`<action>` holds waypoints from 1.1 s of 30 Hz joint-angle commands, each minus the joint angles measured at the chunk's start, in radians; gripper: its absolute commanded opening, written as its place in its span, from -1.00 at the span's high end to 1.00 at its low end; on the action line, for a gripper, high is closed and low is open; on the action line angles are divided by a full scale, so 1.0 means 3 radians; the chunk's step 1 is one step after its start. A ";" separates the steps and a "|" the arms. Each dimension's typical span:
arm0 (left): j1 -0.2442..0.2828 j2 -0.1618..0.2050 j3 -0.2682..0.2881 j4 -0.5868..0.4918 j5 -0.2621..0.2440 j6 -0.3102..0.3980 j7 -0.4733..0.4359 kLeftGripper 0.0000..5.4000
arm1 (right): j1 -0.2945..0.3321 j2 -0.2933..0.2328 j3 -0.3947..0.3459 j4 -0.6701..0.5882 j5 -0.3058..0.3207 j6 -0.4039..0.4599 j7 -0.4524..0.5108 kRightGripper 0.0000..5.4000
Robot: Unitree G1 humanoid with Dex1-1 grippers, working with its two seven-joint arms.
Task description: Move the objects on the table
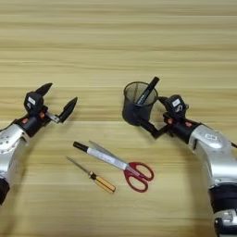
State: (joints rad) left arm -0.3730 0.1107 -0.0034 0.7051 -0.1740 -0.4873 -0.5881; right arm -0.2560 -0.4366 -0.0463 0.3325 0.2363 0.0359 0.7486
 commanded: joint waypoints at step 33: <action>0.0000 0.0000 0.0008 -0.0019 0.0053 -0.0030 0.0030 -1.00 | -0.0108 0.0123 0.0081 -0.0051 0.0004 -0.0134 0.0242 -0.74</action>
State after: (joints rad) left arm -0.3728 0.1087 -0.0034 0.7038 -0.1653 -0.4876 -0.5808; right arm -0.3025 -0.3912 -0.0215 0.3646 0.2172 0.0072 0.7965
